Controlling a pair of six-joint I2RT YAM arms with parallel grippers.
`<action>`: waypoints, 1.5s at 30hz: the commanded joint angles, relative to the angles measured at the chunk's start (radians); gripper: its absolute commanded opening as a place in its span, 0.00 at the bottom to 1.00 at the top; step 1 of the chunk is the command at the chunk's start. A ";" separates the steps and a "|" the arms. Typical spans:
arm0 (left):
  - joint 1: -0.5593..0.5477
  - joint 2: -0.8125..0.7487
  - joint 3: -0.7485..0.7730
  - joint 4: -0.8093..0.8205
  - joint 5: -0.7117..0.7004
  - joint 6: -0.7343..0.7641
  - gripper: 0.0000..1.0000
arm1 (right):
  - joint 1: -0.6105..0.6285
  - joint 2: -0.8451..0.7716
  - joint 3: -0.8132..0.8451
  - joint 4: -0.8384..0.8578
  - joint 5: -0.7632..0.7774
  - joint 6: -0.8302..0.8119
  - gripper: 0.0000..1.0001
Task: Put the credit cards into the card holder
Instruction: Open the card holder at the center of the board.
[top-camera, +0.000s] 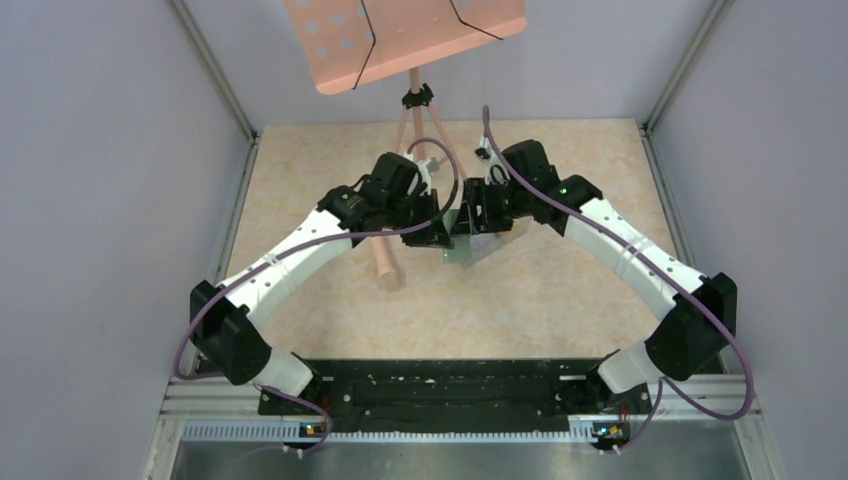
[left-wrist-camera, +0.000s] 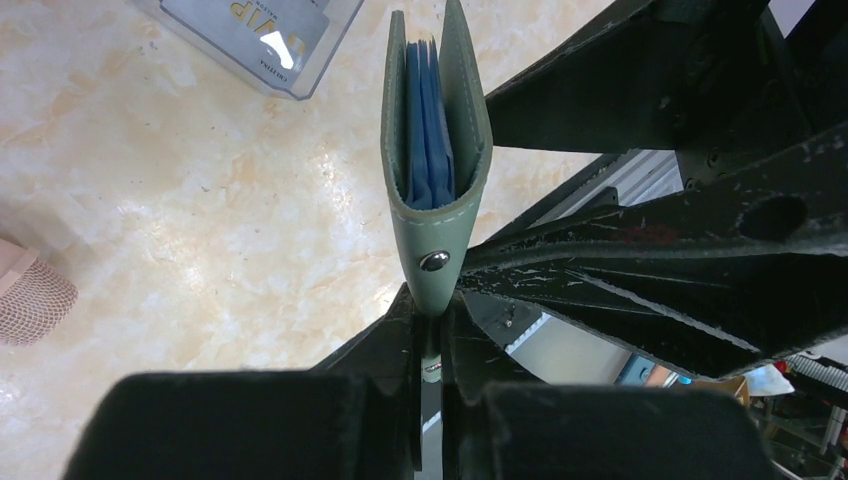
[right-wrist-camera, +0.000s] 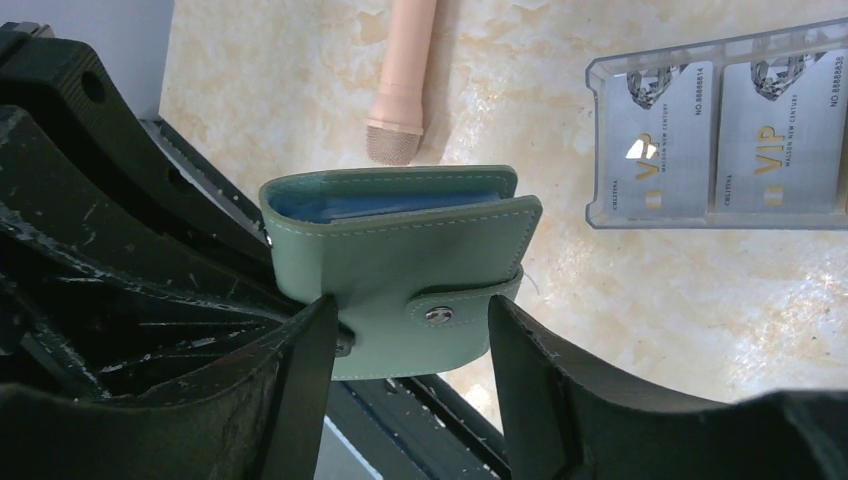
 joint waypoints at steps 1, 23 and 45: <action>-0.016 0.000 0.052 0.027 0.006 0.016 0.00 | 0.015 0.013 0.018 0.017 -0.006 -0.003 0.53; -0.021 -0.063 0.037 0.043 -0.052 0.023 0.00 | -0.044 0.076 0.053 -0.210 0.234 -0.092 0.13; -0.021 -0.076 -0.027 0.104 -0.012 0.007 0.00 | -0.240 -0.072 -0.084 -0.043 -0.379 -0.134 0.69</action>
